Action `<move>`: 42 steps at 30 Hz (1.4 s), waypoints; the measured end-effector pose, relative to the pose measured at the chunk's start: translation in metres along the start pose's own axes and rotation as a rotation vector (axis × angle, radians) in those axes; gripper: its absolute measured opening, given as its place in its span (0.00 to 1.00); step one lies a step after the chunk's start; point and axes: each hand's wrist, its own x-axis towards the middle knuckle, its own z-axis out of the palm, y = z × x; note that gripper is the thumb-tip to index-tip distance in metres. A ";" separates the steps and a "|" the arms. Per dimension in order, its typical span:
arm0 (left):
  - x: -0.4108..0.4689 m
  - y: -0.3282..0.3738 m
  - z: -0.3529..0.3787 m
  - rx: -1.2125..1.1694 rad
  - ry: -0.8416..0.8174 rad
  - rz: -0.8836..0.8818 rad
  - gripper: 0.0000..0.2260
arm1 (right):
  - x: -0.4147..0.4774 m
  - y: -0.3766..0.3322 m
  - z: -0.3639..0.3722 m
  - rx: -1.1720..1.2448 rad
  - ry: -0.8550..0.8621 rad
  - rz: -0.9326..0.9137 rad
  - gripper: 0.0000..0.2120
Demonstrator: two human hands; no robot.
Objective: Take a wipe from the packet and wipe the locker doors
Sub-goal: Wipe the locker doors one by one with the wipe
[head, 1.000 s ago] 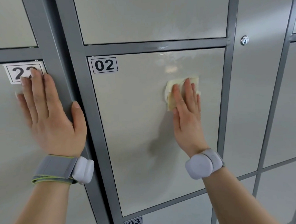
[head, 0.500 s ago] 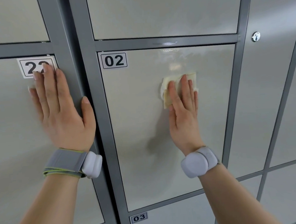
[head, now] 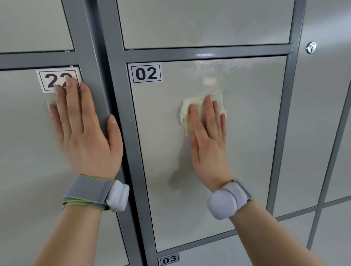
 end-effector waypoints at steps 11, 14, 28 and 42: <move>-0.001 -0.002 0.001 -0.017 -0.016 -0.002 0.23 | 0.036 -0.004 -0.007 0.029 0.086 0.118 0.26; 0.000 -0.002 0.000 -0.025 -0.008 -0.016 0.23 | 0.016 -0.014 0.005 -0.011 0.008 -0.013 0.25; 0.000 -0.002 -0.001 -0.007 -0.029 -0.013 0.23 | 0.039 -0.024 0.005 0.007 0.062 0.020 0.26; -0.001 -0.003 -0.001 0.001 -0.028 0.003 0.23 | 0.048 -0.028 0.002 -0.035 0.016 -0.013 0.25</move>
